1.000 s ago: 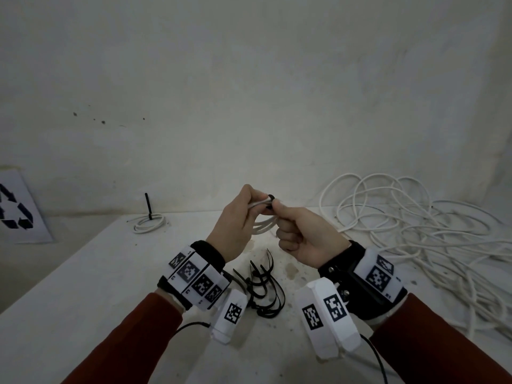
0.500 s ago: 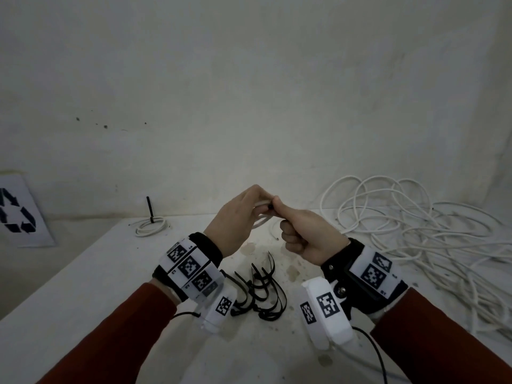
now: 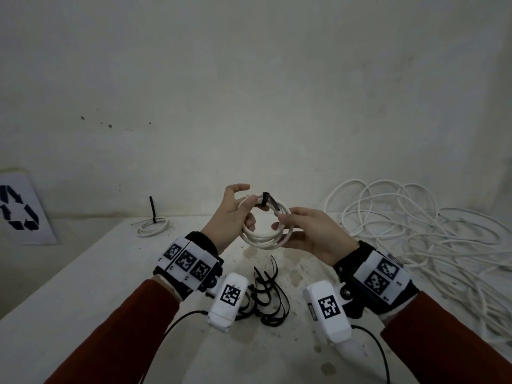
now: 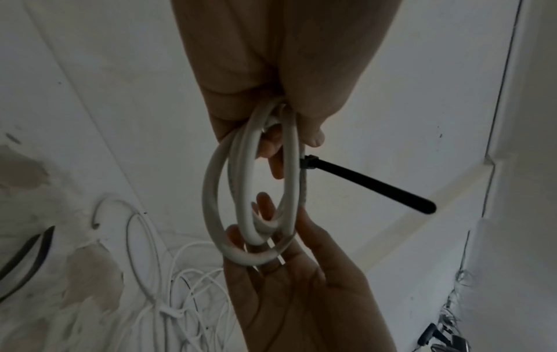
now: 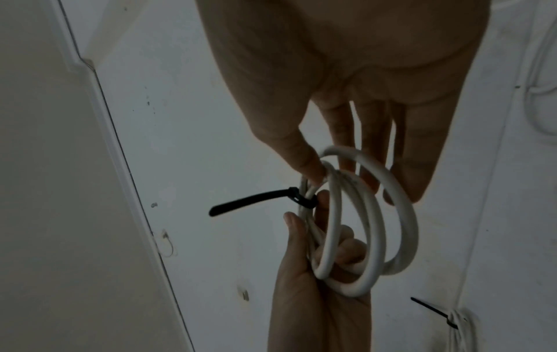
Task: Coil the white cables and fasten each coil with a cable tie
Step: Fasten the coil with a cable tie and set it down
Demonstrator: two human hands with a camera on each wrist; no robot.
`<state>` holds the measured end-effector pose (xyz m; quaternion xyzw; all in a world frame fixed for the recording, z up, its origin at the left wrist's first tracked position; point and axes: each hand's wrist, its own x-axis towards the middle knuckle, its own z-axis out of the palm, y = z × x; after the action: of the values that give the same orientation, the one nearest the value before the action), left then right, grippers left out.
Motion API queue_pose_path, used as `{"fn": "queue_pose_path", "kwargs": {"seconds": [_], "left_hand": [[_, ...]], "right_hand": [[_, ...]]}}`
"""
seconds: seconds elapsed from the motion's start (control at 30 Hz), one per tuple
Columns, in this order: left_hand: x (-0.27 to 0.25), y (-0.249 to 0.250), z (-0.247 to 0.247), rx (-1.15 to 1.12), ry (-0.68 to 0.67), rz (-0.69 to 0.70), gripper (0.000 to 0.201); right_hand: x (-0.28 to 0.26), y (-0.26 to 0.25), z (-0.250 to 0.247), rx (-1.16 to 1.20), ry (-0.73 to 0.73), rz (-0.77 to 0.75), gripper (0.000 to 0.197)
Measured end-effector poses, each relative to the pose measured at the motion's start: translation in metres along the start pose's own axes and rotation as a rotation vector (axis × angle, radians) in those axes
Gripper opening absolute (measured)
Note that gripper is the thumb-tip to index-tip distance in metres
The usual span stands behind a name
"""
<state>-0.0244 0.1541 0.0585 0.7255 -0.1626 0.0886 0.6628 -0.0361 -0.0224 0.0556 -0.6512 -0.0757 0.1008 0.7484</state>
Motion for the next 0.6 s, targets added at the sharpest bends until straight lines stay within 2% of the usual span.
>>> {"fn": "queue_pose_path", "kwargs": {"seconds": [0.1, 0.2, 0.3, 0.37, 0.47, 0.6], "left_hand": [[0.002, -0.005, -0.003, -0.032, 0.057, -0.058, 0.03], [0.003, -0.008, -0.007, -0.179, 0.109, -0.153, 0.032], [0.001, -0.009, -0.014, -0.287, 0.092, -0.233, 0.034], [0.001, -0.011, -0.017, -0.413, 0.087, -0.264, 0.029], [0.0, -0.011, -0.019, -0.512, 0.084, -0.255, 0.028], [-0.003, -0.012, -0.018, -0.428, 0.121, -0.228, 0.022]], "right_hand": [[0.003, 0.005, 0.001, -0.019, -0.012, -0.045, 0.014], [0.007, 0.009, 0.001, 0.027, 0.027, -0.079, 0.015], [0.011, 0.011, 0.002, 0.051, 0.06, -0.099, 0.018], [0.012, 0.013, 0.002, 0.063, 0.077, -0.11, 0.016], [0.013, 0.013, 0.002, 0.084, 0.103, -0.12, 0.017], [0.013, 0.011, 0.005, 0.076, 0.081, -0.123, 0.016]]}}
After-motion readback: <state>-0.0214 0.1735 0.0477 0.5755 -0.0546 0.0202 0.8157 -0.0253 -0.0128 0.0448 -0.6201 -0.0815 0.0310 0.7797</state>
